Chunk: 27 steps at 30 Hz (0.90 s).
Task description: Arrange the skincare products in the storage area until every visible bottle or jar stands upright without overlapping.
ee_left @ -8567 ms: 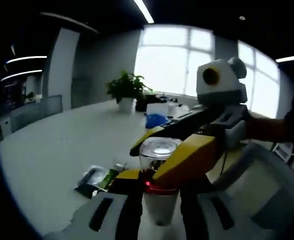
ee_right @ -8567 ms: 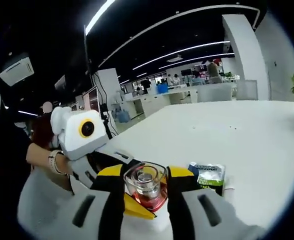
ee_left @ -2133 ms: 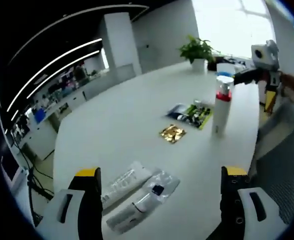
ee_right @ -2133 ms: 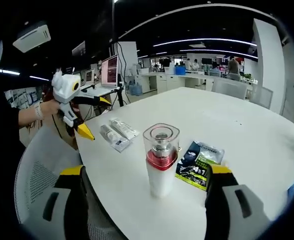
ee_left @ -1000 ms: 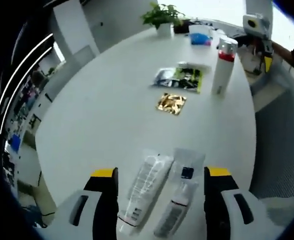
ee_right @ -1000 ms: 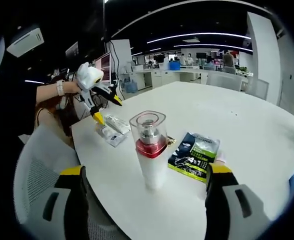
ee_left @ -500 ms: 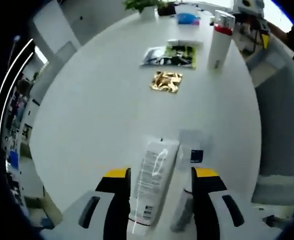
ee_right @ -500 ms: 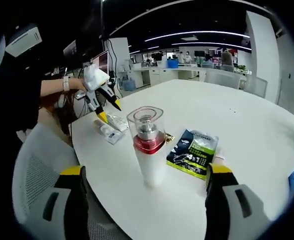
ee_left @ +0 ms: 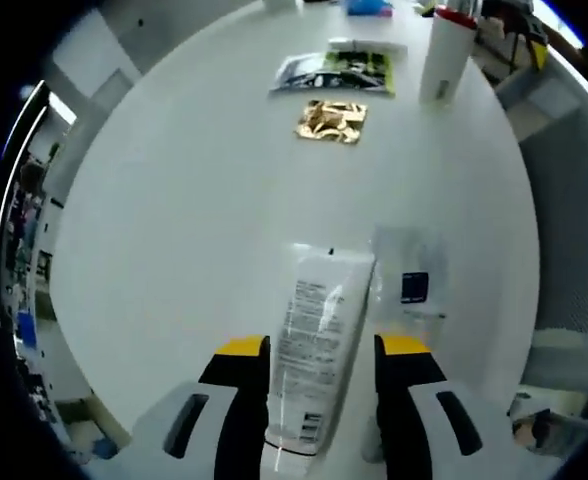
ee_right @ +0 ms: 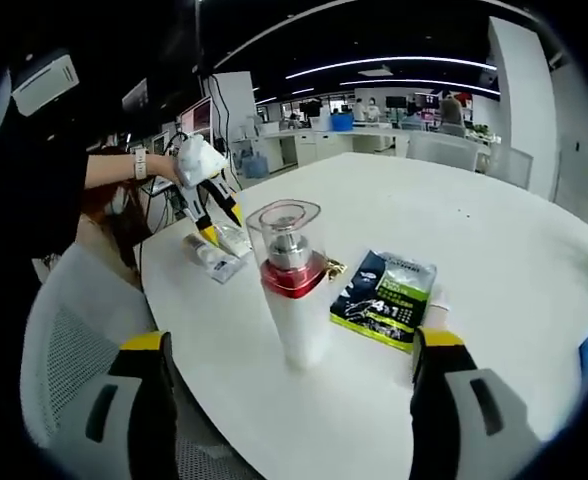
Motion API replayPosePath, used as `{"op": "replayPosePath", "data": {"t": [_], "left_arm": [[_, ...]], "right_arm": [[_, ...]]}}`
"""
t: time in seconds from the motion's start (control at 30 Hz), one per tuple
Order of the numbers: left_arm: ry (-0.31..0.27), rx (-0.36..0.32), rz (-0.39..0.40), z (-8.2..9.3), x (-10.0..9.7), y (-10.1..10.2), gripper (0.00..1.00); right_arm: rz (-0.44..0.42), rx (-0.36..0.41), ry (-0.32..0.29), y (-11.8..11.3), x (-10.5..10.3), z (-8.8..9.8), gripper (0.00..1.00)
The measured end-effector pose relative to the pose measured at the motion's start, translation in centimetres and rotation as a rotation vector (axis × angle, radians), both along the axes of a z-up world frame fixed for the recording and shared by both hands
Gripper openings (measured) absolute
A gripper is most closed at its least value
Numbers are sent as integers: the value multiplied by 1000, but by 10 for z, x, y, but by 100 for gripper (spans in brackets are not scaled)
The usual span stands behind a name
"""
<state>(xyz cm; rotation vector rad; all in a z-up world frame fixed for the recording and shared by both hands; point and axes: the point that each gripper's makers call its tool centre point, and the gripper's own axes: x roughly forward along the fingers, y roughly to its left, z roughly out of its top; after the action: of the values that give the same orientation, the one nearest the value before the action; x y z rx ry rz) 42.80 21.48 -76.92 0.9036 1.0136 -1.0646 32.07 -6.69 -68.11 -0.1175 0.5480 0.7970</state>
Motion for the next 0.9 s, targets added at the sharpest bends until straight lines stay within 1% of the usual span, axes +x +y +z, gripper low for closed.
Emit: {"op": "replayPosePath", "data": {"t": [0.07, 0.2, 0.37, 0.53, 0.6, 0.67, 0.7, 0.8, 0.9], "left_arm": [[20, 10, -8, -5, -1, 0, 39], [28, 37, -28, -10, -1, 1, 38], [46, 55, -34, -15, 1, 4, 37], [53, 69, -45, -16, 4, 6, 33], [60, 66, -40, -16, 5, 6, 33], [71, 48, 3, -16, 7, 6, 33], [70, 51, -11, -16, 6, 6, 33], [71, 53, -20, -16, 6, 6, 33], [87, 59, -24, -17, 6, 5, 33]], "right_arm": [[-5, -4, 5, -1, 0, -2, 99], [-18, 7, 8, -3, 2, -1, 99], [-25, 4, 13, -5, 2, -3, 99], [-28, 8, 20, -4, 2, -5, 99], [-31, 12, 19, -4, 2, -4, 99], [-33, 14, 20, -4, 3, -5, 99], [-33, 14, 21, -4, 3, -5, 99], [-35, 18, 25, -4, 3, -6, 99], [-35, 21, 26, -3, 3, -7, 99]]}}
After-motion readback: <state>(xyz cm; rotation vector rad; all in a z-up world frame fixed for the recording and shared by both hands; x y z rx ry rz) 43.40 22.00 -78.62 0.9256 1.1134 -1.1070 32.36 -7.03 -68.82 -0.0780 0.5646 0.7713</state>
